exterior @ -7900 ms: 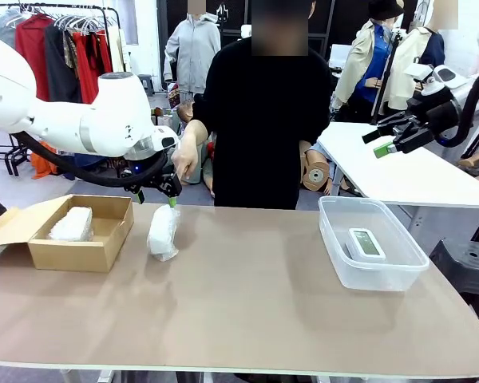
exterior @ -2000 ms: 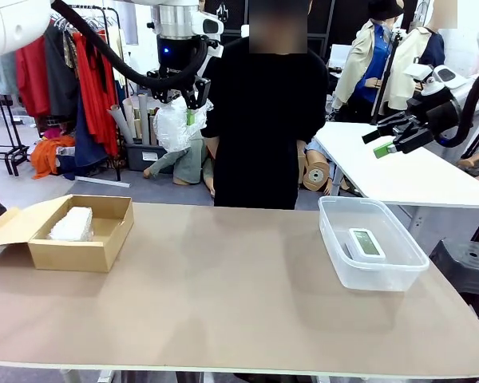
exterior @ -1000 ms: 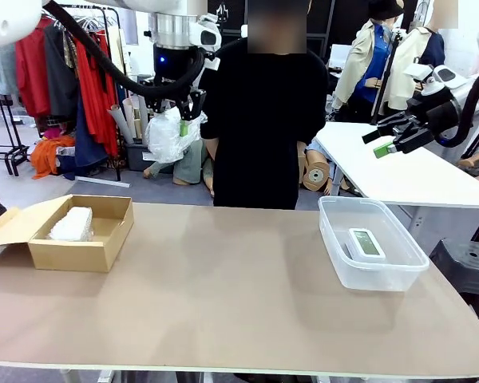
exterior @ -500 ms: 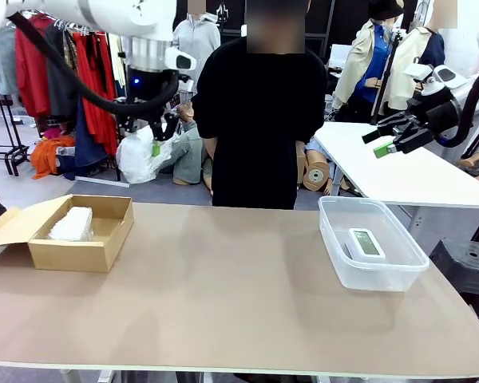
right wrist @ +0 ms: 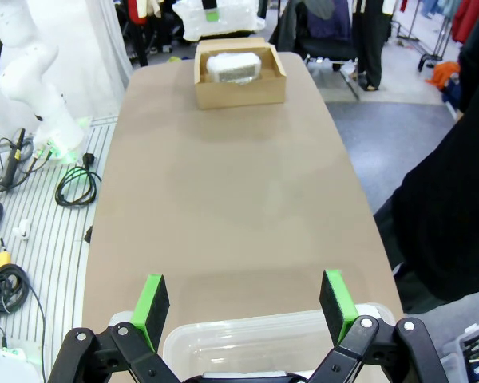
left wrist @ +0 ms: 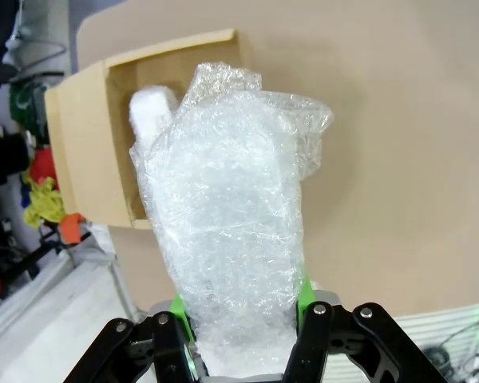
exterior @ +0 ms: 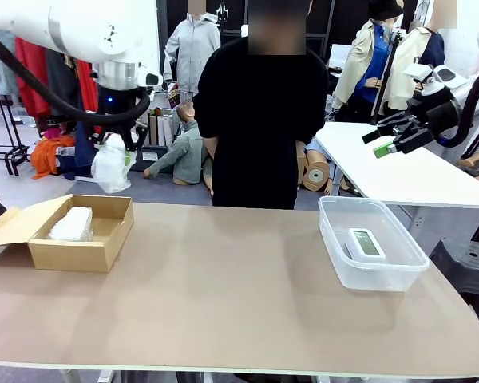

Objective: Separate and place wrapped and unwrapped clocks.
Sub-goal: If the picked Digital clock is wrapped, place it in the Package Box ; if not, place it in the Organizing box.

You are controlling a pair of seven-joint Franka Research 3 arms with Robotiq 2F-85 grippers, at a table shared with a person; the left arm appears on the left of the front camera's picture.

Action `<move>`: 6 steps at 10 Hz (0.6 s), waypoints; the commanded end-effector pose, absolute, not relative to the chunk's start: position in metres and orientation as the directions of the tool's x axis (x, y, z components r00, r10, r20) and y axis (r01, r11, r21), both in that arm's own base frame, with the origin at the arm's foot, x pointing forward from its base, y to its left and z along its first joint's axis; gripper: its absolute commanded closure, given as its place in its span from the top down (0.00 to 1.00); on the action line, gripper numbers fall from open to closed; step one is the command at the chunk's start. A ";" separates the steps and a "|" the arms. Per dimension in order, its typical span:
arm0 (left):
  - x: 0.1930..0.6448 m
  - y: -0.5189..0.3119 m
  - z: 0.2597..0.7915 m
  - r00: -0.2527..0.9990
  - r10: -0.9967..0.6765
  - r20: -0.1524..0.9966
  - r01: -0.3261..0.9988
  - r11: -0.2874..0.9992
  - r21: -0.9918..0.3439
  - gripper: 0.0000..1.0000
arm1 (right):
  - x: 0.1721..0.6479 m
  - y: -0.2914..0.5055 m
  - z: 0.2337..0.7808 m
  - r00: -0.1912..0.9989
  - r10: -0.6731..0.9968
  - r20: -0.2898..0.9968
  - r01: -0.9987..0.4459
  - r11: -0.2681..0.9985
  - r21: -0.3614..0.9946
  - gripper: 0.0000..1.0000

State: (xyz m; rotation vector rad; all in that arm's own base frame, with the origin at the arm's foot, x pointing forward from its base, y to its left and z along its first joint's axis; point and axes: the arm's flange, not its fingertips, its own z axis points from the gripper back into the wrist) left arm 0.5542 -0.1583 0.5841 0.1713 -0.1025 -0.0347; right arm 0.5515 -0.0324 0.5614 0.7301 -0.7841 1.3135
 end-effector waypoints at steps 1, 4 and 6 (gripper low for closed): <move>0.543 -0.144 0.577 0.989 0.032 0.147 -0.062 0.976 0.210 0.00 | 0.551 -0.032 0.563 0.081 0.543 0.836 -0.993 0.116 0.020 1.00; 0.549 -0.132 0.573 0.984 0.093 0.150 -0.122 0.972 0.202 0.00 | 0.551 -0.032 0.563 0.081 0.543 0.836 -0.993 0.116 0.020 1.00; 0.555 -0.136 0.577 0.991 0.045 0.126 -0.069 0.978 0.197 0.00 | 0.551 -0.032 0.563 0.081 0.543 0.836 -0.993 0.116 0.020 1.00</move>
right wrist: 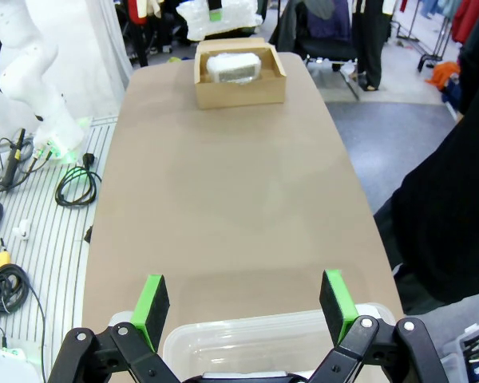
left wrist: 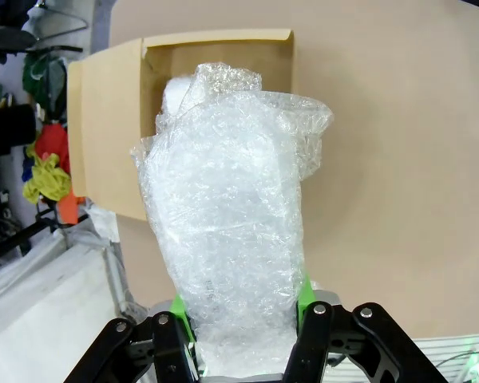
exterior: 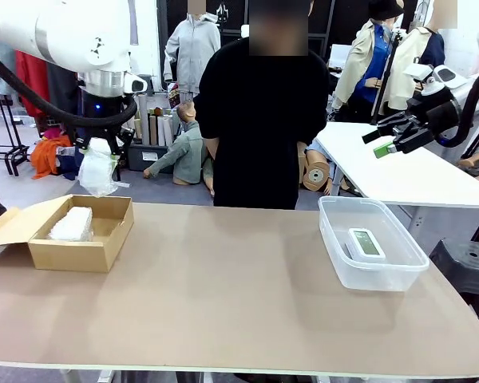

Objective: Separate and place wrapped and unwrapped clocks.
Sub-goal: If the picked Digital clock is wrapped, place it in the Package Box ; if not, place it in the Organizing box.

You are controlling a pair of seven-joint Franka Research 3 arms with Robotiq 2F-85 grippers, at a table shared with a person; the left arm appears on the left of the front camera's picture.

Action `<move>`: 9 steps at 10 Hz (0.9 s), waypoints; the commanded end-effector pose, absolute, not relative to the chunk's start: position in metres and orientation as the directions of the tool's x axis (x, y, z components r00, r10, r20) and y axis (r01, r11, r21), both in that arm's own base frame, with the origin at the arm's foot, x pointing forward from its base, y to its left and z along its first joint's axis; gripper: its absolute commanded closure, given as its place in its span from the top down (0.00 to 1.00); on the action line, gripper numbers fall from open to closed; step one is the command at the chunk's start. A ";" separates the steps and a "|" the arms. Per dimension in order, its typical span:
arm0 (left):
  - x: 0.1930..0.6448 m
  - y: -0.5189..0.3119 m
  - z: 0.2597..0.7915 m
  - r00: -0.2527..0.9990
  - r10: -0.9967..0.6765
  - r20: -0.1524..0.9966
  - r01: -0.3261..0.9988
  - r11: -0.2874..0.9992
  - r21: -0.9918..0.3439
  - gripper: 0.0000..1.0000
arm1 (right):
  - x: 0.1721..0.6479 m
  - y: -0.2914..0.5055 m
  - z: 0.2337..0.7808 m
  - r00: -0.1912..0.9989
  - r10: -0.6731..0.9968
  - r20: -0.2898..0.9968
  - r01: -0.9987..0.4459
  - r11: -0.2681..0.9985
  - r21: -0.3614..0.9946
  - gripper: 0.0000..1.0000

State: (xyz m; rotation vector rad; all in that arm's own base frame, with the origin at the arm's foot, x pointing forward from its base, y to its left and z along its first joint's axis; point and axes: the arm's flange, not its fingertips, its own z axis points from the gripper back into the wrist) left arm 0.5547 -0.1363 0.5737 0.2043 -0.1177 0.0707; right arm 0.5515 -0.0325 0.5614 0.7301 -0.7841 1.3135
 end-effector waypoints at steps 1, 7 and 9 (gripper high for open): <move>0.555 -0.136 0.577 0.991 0.045 0.126 -0.069 0.978 0.197 0.00 | 0.551 -0.032 0.563 0.081 0.543 0.836 -0.993 0.116 0.020 1.00; 0.558 -0.123 0.565 0.989 0.107 0.102 -0.131 0.954 0.269 0.00 | 0.551 -0.032 0.563 0.081 0.543 0.836 -0.993 0.116 0.020 1.00; 0.567 -0.111 0.547 0.985 0.106 0.137 -0.141 0.952 0.273 0.00 | 0.551 -0.032 0.563 0.081 0.543 0.836 -0.993 0.116 0.020 1.00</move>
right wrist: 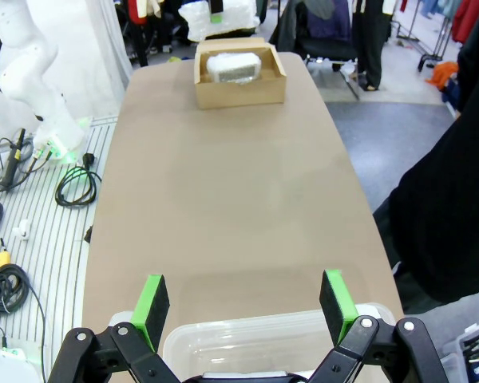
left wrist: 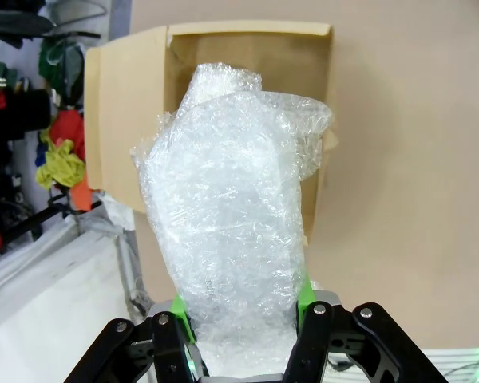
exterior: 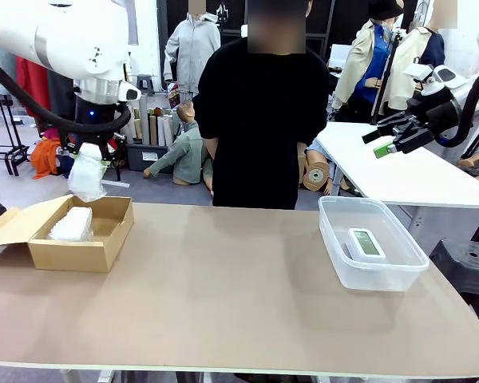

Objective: Separate and place wrapped and unwrapped clocks.
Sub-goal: If the picked Digital clock is wrapped, place it in the Package Box ; if not, place it in the Organizing box.

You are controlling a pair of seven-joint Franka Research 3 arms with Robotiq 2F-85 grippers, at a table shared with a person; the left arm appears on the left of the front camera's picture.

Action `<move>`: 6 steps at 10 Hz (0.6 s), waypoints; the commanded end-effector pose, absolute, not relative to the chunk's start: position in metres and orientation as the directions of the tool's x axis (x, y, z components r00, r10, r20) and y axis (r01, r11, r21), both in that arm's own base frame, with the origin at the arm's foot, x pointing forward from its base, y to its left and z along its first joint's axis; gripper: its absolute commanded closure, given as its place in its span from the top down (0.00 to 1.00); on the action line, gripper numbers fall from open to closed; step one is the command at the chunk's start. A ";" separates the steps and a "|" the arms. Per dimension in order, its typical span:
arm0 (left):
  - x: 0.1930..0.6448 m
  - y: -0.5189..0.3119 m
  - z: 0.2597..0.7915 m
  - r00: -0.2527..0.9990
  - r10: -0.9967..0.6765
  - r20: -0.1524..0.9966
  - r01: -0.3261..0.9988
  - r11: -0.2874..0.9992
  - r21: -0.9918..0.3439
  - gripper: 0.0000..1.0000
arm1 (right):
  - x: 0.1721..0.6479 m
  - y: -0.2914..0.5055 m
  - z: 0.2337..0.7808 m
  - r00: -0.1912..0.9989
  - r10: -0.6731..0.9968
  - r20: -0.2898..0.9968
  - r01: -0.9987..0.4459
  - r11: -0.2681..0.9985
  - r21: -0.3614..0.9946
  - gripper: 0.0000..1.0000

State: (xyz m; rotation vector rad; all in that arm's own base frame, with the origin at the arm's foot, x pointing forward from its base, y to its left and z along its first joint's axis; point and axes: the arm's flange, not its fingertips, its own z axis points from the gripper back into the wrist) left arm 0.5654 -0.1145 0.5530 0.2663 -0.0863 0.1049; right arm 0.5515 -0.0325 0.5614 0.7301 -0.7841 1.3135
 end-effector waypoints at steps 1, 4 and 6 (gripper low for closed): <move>0.566 -0.113 0.539 0.984 0.093 0.150 -0.130 0.958 0.257 0.00 | 0.551 -0.032 0.563 0.081 0.543 0.836 -0.993 0.116 0.020 1.00; 0.575 -0.097 0.510 0.989 0.033 0.143 -0.063 0.975 0.211 0.00 | 0.551 -0.032 0.563 0.081 0.543 0.836 -0.993 0.116 0.020 1.00; 0.581 -0.085 0.491 0.991 -0.003 0.134 -0.024 0.979 0.201 0.00 | 0.551 -0.032 0.563 0.081 0.543 0.836 -0.993 0.116 0.020 1.00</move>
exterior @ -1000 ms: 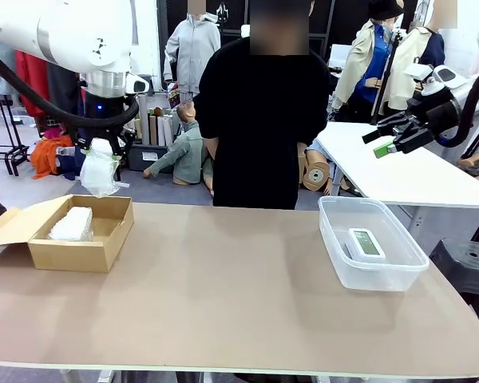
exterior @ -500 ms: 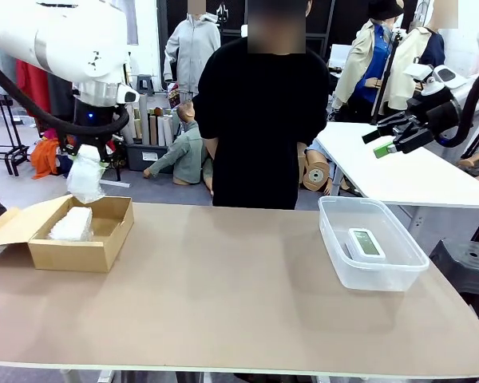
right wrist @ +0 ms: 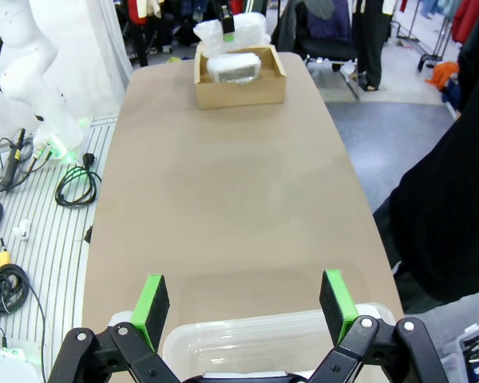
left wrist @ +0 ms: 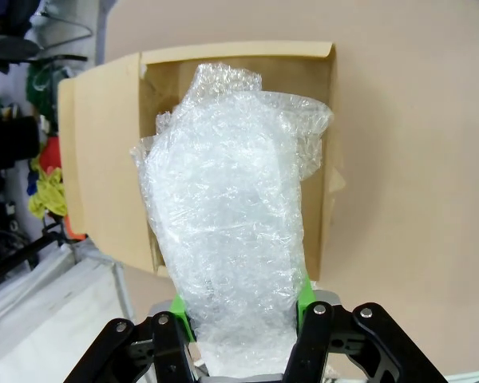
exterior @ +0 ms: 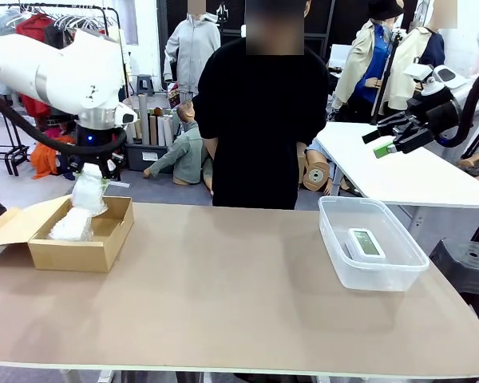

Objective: Separate and place wrapped and unwrapped clocks.
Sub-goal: If the picked Digital clock is wrapped, place it in the Package Box ; if not, place it in the Organizing box.

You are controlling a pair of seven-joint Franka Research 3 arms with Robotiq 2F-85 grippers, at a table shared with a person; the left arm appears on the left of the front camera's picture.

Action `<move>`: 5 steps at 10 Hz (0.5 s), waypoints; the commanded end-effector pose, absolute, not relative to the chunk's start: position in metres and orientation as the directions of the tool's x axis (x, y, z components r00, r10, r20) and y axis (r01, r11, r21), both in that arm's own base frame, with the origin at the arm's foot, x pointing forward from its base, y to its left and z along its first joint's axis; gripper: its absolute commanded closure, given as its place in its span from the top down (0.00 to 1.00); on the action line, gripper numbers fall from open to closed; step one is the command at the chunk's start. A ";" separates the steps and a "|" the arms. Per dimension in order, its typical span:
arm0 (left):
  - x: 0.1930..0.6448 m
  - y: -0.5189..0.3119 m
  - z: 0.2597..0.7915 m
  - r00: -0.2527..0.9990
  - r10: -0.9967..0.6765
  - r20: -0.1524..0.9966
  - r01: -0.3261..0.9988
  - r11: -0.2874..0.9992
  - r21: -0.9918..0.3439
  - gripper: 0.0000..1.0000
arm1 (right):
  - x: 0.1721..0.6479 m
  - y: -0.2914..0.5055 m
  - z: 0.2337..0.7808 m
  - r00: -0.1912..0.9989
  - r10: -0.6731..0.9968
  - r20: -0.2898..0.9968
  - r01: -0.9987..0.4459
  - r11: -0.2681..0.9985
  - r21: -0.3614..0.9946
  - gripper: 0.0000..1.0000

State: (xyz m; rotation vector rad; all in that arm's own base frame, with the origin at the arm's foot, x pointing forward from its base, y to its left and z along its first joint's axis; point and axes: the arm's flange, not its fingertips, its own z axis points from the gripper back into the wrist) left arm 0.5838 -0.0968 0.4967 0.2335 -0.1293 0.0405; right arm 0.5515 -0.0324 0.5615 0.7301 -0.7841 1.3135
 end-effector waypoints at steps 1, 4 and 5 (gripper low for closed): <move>0.583 -0.079 0.482 0.990 -0.022 0.136 -0.005 0.981 0.192 0.00 | 0.551 -0.032 0.563 0.081 0.543 0.836 -0.993 0.116 0.020 1.00; 0.590 -0.072 0.462 0.990 -0.055 0.128 0.039 0.991 0.128 0.00 | 0.551 -0.032 0.563 0.081 0.543 0.836 -0.993 0.116 0.020 1.00; 0.592 -0.073 0.456 0.991 -0.047 0.122 0.033 0.993 0.116 0.00 | 0.551 -0.032 0.563 0.081 0.543 0.836 -0.993 0.116 0.020 1.00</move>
